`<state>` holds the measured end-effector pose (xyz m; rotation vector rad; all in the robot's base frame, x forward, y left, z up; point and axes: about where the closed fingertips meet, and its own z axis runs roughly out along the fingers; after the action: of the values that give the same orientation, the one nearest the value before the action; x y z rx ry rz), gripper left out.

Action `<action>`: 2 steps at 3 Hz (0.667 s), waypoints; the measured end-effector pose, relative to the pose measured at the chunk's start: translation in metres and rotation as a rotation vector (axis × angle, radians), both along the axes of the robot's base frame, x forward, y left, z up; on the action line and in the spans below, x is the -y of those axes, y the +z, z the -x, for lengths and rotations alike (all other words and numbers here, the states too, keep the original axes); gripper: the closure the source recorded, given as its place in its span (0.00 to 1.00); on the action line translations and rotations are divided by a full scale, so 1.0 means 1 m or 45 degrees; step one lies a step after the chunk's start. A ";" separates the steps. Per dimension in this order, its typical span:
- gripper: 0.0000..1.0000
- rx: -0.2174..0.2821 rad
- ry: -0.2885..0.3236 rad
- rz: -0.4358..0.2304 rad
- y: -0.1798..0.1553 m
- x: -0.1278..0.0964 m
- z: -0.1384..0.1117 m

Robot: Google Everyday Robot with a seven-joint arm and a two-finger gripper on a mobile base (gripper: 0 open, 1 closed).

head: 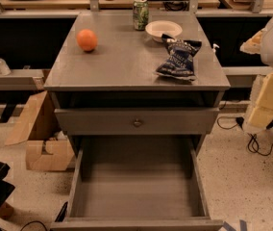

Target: Place orange into middle drawer

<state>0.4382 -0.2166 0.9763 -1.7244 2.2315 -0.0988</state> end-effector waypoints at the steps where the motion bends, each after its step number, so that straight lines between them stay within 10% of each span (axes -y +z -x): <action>1: 0.00 0.000 0.000 0.000 0.000 0.000 0.000; 2: 0.00 0.053 0.021 -0.046 -0.002 -0.014 -0.017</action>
Offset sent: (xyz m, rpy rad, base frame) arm 0.0471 0.0368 -0.0113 0.0971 -0.0916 0.0455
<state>0.4555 -0.2024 0.9739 -1.7064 2.1759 -0.0894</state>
